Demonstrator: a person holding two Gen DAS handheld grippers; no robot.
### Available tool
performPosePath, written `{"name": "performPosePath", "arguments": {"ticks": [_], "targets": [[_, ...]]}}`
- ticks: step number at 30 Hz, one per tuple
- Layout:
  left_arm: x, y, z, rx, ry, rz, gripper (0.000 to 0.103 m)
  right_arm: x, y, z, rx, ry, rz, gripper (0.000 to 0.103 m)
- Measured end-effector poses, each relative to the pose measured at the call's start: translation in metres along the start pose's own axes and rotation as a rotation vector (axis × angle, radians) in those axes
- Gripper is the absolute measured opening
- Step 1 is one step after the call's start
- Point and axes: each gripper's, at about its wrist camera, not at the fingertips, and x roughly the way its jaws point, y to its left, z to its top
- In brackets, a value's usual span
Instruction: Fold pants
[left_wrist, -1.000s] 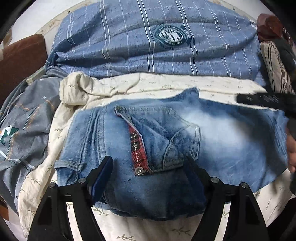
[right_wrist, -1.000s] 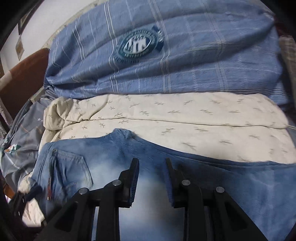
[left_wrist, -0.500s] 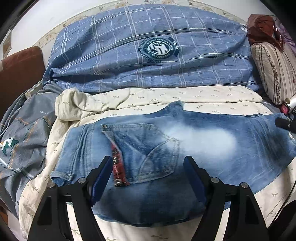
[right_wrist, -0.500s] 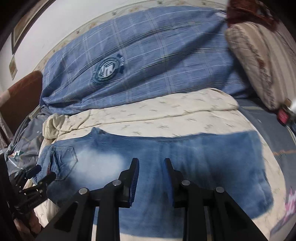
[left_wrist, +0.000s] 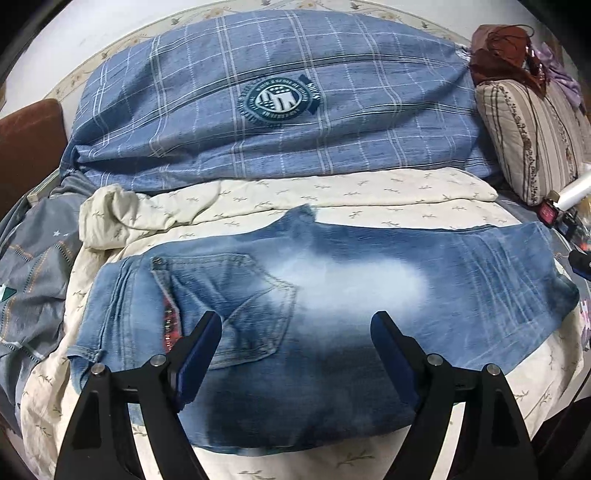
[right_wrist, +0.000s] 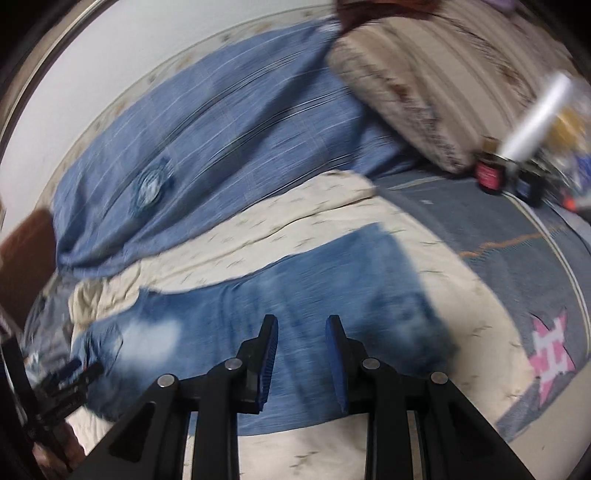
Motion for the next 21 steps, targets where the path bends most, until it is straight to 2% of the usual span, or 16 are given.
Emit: {"name": "performPosePath", "arguments": {"ticks": [4, 8, 14, 18, 21], "targets": [[0.004, -0.009, 0.0, 0.017, 0.016, -0.019, 0.086, 0.003, -0.022, 0.001, 0.071, 0.029, 0.016, 0.03], [0.019, -0.016, -0.005, 0.039, 0.091, -0.041, 0.086, 0.014, -0.03, -0.001, 0.095, 0.094, 0.021, 0.03], [0.028, -0.022, -0.011, 0.058, 0.145, -0.054, 0.086, 0.035, -0.027, 0.004, 0.082, 0.12, -0.004, 0.03], [0.032, -0.026, -0.017, 0.073, 0.167, -0.042, 0.086, 0.044, -0.017, 0.015, 0.079, 0.099, 0.054, 0.03], [0.033, -0.03, -0.021, 0.098, 0.157, -0.019, 0.086, 0.059, -0.01, 0.022, 0.081, 0.116, 0.072, 0.03]]}}
